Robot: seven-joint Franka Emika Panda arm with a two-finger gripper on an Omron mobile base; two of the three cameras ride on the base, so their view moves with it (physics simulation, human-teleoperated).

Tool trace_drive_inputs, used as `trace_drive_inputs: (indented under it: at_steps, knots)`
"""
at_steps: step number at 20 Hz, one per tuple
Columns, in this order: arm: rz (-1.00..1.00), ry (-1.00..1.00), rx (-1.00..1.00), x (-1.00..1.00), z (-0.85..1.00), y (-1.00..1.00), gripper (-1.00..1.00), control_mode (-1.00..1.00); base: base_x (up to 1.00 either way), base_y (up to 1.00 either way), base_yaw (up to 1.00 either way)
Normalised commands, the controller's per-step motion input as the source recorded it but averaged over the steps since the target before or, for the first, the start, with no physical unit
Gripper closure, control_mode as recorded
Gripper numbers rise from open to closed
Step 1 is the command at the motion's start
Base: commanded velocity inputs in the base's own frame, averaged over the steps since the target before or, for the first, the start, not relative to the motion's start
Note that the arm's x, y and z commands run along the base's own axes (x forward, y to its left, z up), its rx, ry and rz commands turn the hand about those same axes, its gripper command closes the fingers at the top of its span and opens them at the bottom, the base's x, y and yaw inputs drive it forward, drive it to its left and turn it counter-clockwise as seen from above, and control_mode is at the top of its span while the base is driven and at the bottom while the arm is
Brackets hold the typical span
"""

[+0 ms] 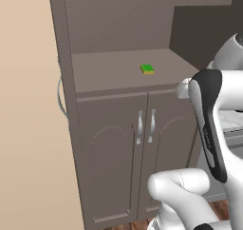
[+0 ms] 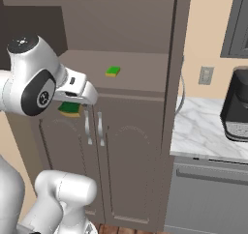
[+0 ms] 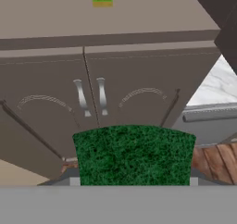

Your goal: Pick up the sponge and sponge from the sink, and place them back in the cabinet, and close the cabinet doors.

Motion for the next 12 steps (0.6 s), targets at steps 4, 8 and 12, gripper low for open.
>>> trace_drive_inputs:
  at_steps: [4,8,12]
  knots:
    - [0.0,-0.05,0.0,0.35,0.04,0.0,1.0,-1.0,0.0,0.0,0.0]
    - [0.0,0.0,0.0,0.46,0.01,0.0,1.0,-1.0,0.0,0.0,0.0]
    - [0.0,0.0,0.0,0.4,0.0,0.0,1.0,-1.0,0.0,0.0,0.0]
